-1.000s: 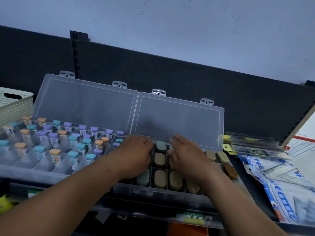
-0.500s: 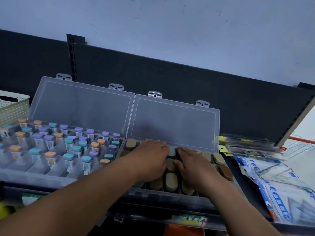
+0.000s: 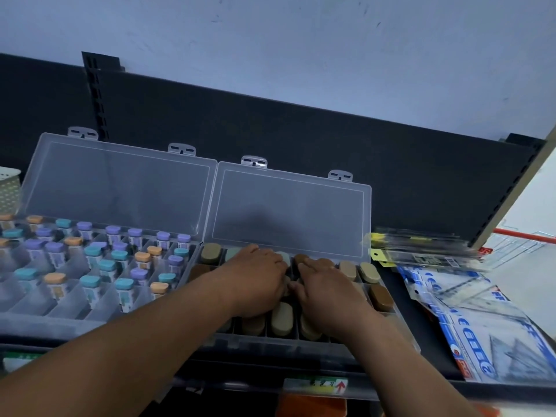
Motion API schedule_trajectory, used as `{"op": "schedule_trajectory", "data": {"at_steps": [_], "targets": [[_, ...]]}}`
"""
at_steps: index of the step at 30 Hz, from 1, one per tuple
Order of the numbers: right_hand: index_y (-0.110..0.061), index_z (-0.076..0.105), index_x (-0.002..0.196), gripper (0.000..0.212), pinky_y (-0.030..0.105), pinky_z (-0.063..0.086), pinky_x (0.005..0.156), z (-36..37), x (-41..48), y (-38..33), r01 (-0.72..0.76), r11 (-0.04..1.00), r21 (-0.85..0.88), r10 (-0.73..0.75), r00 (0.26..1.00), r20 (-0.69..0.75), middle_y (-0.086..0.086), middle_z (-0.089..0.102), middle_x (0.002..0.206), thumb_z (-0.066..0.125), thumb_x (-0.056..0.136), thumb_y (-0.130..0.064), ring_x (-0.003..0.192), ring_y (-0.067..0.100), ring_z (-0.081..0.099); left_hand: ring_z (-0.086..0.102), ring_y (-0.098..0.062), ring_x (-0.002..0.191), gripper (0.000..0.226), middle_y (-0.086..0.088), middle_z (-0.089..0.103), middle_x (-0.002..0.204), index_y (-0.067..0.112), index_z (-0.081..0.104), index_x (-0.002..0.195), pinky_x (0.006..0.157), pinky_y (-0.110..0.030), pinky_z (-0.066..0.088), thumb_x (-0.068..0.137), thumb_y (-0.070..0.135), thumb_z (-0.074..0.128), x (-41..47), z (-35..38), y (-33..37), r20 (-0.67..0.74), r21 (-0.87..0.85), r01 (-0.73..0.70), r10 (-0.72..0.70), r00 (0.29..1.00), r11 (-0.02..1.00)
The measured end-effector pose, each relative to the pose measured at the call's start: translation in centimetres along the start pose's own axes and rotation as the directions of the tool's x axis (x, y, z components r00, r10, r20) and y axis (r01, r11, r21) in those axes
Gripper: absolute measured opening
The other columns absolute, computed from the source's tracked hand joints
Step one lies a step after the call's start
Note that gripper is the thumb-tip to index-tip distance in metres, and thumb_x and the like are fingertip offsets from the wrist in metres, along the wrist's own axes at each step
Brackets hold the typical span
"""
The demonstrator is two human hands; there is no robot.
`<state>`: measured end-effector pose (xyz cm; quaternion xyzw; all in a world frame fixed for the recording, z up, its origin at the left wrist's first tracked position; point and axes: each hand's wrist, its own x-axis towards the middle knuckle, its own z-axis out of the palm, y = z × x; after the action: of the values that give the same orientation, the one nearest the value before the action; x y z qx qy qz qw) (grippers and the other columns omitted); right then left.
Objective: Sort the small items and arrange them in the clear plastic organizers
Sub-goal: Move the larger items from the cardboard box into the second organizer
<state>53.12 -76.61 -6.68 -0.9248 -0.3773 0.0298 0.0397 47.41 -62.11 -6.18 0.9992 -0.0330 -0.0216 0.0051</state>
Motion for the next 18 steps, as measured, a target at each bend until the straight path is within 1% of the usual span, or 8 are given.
{"op": "schedule_trajectory", "data": {"at_steps": [2,4,5,7,11,14,16,18], "targets": [[-0.014,0.031,0.147,0.051,0.037,0.024,0.115,-0.2,-0.3,0.0,-0.013,1.000,0.019,0.013,1.000,0.008,0.004,0.032,0.153,0.032,0.103,-0.040,0.139,0.023,0.029,0.034,-0.020,0.133,0.045,-0.005,0.043,0.142,0.016,0.043,0.137,0.114,-0.037,0.019,0.098,0.036,0.029,-0.4,-0.1,-0.1,-0.025,-0.031,0.003,-0.004,1.000,1.000],[-0.018,0.029,0.148,0.052,0.037,0.022,0.116,-0.4,-0.5,-0.1,-0.031,0.999,0.044,0.031,0.999,0.005,0.002,0.032,0.153,0.032,0.102,-0.041,0.140,0.022,0.028,0.020,-0.019,0.143,0.051,-0.004,0.028,0.155,0.018,0.030,0.147,0.117,-0.035,0.008,0.100,0.037,0.028,-1.1,-0.2,-0.5,-0.051,-0.049,0.019,-0.021,0.998,0.999],[-0.020,0.030,0.147,0.051,0.038,0.022,0.116,-0.6,-0.5,-0.2,-0.038,0.998,0.055,0.038,0.999,-0.004,0.000,0.033,0.152,0.033,0.102,-0.043,0.139,0.022,0.029,0.014,-0.018,0.145,0.054,-0.002,0.020,0.158,0.019,0.024,0.150,0.117,-0.034,0.005,0.100,0.039,0.028,-1.5,-0.3,-0.8,-0.065,-0.052,0.027,-0.030,0.997,0.998],[-0.023,0.030,0.147,0.052,0.040,0.021,0.116,-0.9,-0.7,-0.6,-0.047,0.997,0.059,0.048,0.999,-0.017,-0.001,0.032,0.153,0.033,0.100,-0.046,0.139,0.021,0.030,0.008,-0.016,0.146,0.059,-0.001,0.013,0.160,0.021,0.016,0.152,0.117,-0.033,0.003,0.100,0.046,0.028,-2.4,-0.5,-1.7,-0.085,-0.055,0.042,-0.046,0.995,0.998],[-0.024,0.016,0.153,0.060,0.039,0.012,0.120,-1.9,-1.2,-2.4,-0.044,0.998,0.048,0.045,0.999,-0.016,-0.002,0.016,0.161,0.032,0.101,-0.049,0.147,0.020,0.017,0.004,-0.014,0.147,0.066,0.002,0.007,0.161,0.025,0.009,0.153,0.118,-0.033,0.002,0.097,0.056,0.028,-5.0,-1.2,-3.9,-0.117,-0.063,0.082,-0.089,0.989,0.995],[-0.022,0.015,0.154,0.062,0.033,0.012,0.118,-2.3,-1.1,-4.6,0.007,0.999,0.042,-0.006,0.999,-0.032,0.000,0.014,0.162,0.032,0.101,-0.049,0.147,0.018,0.015,0.005,-0.013,0.147,0.070,0.003,0.007,0.161,0.026,0.008,0.153,0.117,-0.032,0.003,0.095,0.060,0.026,-7.3,-1.4,-6.3,-0.146,-0.067,0.130,-0.139,0.980,0.989],[-0.021,0.015,0.154,0.062,0.030,0.009,0.118,-2.3,-0.7,-6.4,0.046,0.998,0.049,-0.044,0.999,-0.027,0.001,0.011,0.162,0.032,0.101,-0.048,0.148,0.016,0.011,0.007,-0.013,0.146,0.076,0.003,0.009,0.161,0.025,0.009,0.153,0.116,-0.030,0.005,0.090,0.068,0.018,-9.0,-1.4,-8.2,-0.163,-0.064,0.174,-0.182,0.970,0.983],[-0.020,0.017,0.154,0.062,0.028,0.009,0.117,-2.1,-0.2,-8.4,0.086,0.995,0.056,-0.085,0.996,-0.027,0.001,0.011,0.162,0.033,0.101,-0.048,0.148,0.015,0.010,0.010,-0.013,0.146,0.081,0.002,0.013,0.160,0.024,0.013,0.152,0.115,-0.028,0.007,0.086,0.070,0.012,-11.0,-1.5,-10.0,-0.188,-0.075,0.221,-0.231,0.955,0.972]]}}
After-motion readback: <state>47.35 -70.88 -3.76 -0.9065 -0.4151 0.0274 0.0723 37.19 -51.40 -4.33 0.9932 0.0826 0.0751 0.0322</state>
